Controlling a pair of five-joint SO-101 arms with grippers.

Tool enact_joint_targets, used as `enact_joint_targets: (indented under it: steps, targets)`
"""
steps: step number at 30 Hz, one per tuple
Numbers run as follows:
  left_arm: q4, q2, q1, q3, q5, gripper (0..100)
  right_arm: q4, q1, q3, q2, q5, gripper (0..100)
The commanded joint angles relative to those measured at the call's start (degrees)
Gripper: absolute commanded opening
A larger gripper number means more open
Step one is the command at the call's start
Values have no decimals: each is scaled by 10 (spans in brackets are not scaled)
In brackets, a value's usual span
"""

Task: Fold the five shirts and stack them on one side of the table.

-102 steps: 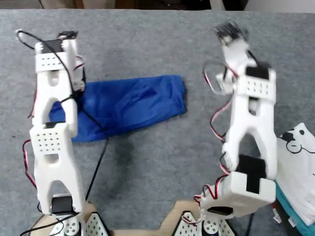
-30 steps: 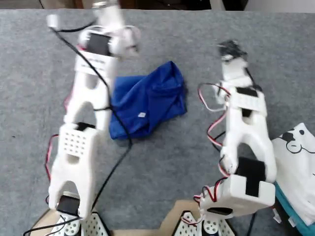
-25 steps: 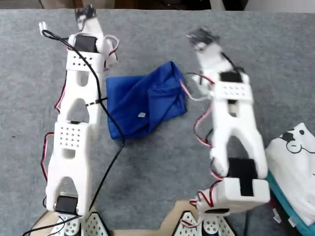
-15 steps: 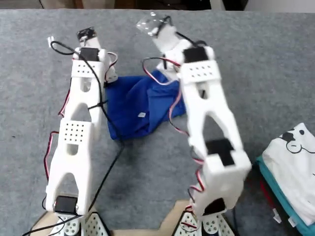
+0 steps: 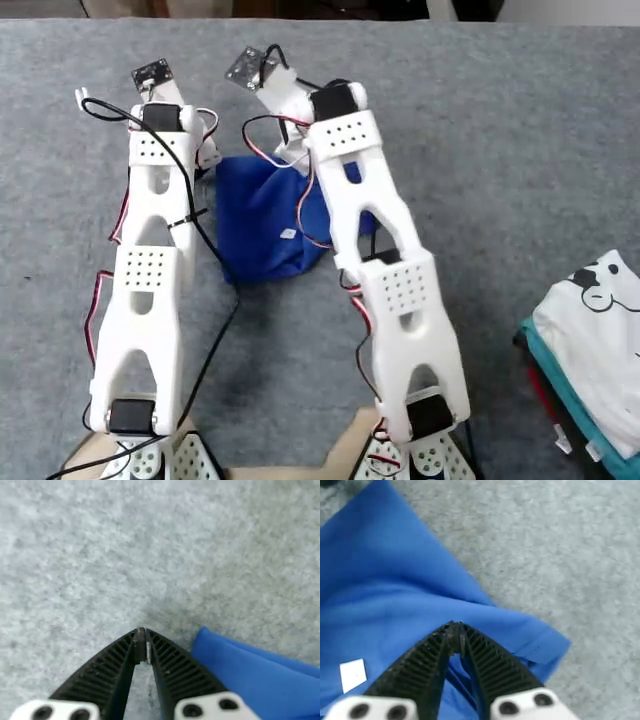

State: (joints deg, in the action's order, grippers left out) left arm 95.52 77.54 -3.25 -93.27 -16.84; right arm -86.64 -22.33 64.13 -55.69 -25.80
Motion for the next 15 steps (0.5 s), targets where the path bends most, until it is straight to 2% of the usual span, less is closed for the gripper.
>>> enact_joint_targets:
  steps: [1,10,15]
  targets:
    - [2,-11,-17,-25,-11,21,-39,-2,80,-34,-6,5]
    - [-9,-11,-22,-25,-19,21,-135,37,176,-97,-18,5]
    - [-10,-11,-21,-25,-19,21,-157,66,175,-93,-37,5]
